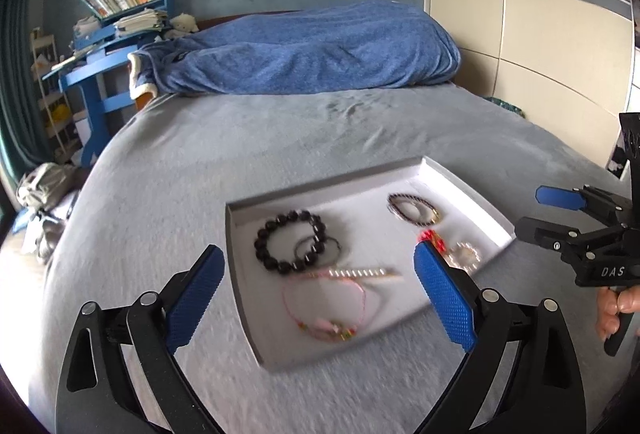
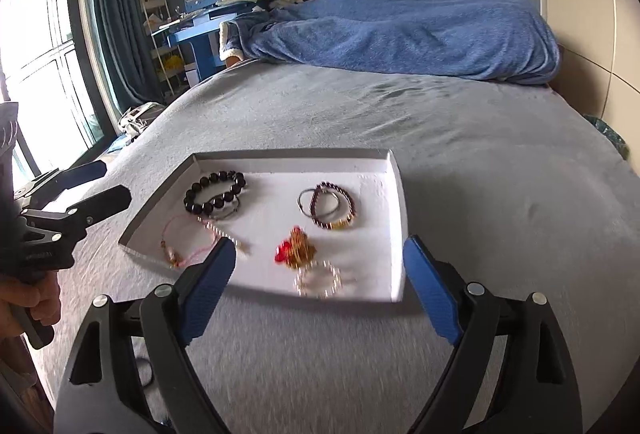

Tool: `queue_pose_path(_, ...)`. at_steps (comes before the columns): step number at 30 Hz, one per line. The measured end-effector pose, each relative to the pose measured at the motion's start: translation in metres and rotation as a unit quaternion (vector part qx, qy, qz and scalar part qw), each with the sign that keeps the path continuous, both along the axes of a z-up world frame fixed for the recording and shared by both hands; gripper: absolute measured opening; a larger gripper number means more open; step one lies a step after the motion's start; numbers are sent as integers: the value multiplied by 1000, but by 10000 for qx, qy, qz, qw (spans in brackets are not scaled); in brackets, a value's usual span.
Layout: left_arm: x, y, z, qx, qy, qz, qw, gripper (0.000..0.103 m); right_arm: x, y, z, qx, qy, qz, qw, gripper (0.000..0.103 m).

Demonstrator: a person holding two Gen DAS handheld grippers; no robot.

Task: Organize jewelry
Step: 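Move both open tools back over the black hair tie and blue bracelet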

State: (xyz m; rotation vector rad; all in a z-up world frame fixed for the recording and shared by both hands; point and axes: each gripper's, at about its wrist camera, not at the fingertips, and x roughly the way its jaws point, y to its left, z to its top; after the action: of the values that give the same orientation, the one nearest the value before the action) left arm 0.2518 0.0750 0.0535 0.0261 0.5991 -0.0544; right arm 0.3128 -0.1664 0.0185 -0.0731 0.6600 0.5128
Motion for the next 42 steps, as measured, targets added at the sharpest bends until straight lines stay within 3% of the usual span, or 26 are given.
queue_pose_path(11, -54, -5, -24, -279, 69, 71, 9996, 95, -40, -33, -19, 28, -12, -251, 9997, 87)
queue_pose_path(24, -84, -13, -60, -374, 469, 96, 9982, 95, -70, -52, -51, -85, 205, -387, 9990, 90)
queue_pose_path(31, -96, -24, -66, -340, 579, -113, 9977, 95, -81, -64, -60, 37, 356, -416, 9985, 90)
queue_pose_path(37, -101, -31, -72, -350, 717, -279, 9964, 95, -88, -54, -64, -150, 348, -174, 9991, 87)
queue_pose_path(42, -106, -31, -75, -417, 815, -311, 9953, 94, -96, -43, -66, -273, 330, 65, 9991, 76)
